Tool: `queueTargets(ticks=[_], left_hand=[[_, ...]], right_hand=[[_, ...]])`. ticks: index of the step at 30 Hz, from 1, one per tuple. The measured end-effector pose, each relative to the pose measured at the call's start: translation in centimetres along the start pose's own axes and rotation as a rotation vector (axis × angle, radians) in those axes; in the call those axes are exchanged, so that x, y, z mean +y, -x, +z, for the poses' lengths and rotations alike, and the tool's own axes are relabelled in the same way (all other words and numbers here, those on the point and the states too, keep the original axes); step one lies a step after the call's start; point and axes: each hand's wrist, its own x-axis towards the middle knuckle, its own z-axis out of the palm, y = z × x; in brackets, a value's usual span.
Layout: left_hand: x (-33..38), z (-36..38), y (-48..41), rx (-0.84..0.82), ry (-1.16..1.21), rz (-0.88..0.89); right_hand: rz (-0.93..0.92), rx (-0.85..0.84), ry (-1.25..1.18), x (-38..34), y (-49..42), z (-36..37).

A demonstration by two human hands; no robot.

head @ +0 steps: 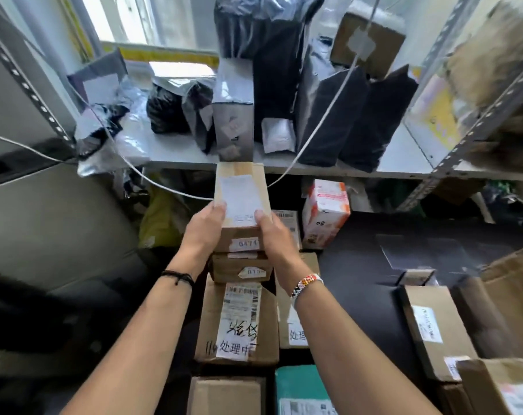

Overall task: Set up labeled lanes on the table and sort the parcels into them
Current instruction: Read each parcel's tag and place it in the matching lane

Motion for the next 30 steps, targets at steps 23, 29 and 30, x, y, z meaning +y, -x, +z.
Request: queueTargets(ticks=[23,29,30], left_hand=[[8.9,14.6,19.0,-0.332,0.357,0.449],[8.8,21.8,25.1,-0.423,0.330,0.495],[8.8,23.0,26.0,-0.442,0.331,0.497]], right_hand=[[-0.504,0.235,-0.404,-1.8,16.1,-22.0],[-0.524,0.360,-0.395,0.9,22.2,-29.2],[-0.516,0.378,-0.398,1.5,23.2,-30.3]])
